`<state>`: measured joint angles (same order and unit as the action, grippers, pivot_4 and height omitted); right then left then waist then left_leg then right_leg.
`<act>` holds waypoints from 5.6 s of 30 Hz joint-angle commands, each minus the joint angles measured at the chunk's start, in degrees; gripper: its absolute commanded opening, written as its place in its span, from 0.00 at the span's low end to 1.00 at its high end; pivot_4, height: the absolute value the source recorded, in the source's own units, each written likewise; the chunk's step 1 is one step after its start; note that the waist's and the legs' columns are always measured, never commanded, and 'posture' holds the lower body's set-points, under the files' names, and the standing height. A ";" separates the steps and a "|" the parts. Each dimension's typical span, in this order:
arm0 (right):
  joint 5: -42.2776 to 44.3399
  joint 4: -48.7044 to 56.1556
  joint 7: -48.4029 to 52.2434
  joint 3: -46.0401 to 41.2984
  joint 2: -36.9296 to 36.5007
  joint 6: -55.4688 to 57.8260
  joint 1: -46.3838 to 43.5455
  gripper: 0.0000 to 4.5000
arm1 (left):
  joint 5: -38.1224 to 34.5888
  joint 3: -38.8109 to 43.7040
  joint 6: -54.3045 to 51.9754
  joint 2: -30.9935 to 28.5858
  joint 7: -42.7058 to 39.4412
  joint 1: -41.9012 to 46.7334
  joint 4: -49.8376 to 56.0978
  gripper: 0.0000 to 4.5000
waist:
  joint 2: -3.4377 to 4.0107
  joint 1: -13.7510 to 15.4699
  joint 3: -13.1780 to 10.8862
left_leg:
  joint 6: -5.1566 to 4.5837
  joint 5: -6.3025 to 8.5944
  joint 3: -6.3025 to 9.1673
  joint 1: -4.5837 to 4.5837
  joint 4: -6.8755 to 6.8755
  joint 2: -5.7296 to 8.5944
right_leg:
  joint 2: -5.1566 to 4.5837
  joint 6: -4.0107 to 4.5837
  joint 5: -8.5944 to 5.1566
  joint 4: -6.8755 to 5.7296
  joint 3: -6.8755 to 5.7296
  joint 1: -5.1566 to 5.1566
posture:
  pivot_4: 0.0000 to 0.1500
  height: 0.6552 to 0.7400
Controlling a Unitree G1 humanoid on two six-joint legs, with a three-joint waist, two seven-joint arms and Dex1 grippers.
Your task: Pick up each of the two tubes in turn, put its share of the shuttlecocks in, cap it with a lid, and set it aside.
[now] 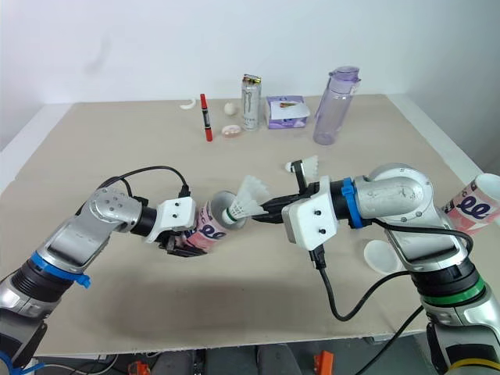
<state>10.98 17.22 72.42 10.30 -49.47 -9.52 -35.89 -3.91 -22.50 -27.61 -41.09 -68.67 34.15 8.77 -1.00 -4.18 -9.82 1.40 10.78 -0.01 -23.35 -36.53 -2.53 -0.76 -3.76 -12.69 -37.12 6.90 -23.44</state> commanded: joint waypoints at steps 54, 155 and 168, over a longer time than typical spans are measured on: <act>0.55 -84.90 -22.90 -16.81 23.25 13.97 -25.29 0.83 | 1.08 2.35 -6.03 -2.77 5.18 -6.85 6.56 0.74 | -0.40 -0.83 -0.11 | 0.01 0.01 0.07 -0.05 0.24 0.07 | 0.02 -0.12 -0.18 0.07 0.02 0.08 | 1.00 1.00; -14.40 -16.05 7.10 27.09 17.22 24.50 -25.37 0.01 | 1.49 -2.84 -5.12 0.49 2.95 -1.99 0.36 0.74 | -0.26 0.37 -0.18 | 0.16 0.10 0.30 -0.01 0.26 -0.09 | 0.25 0.32 -0.55 -0.09 -0.13 0.06 | 1.00 1.00; -18.41 -22.79 11.13 28.43 22.60 20.69 -24.07 0.01 | 1.71 -2.71 -5.12 0.78 3.32 -2.32 0.45 0.74 | -0.17 -0.19 0.74 | 0.16 0.11 0.37 0.38 0.24 -0.16 | 0.25 0.43 -0.49 -0.09 -0.24 0.07 | 1.00 1.00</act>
<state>-6.70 -3.95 82.68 36.81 -27.81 11.09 -61.69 -4.24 -22.77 -32.47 -40.73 -66.31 33.00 10.10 -1.17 -4.37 -9.09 1.57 10.89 0.37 -22.96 -36.28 -2.69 -0.51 -3.32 -13.18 -37.21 6.67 -23.37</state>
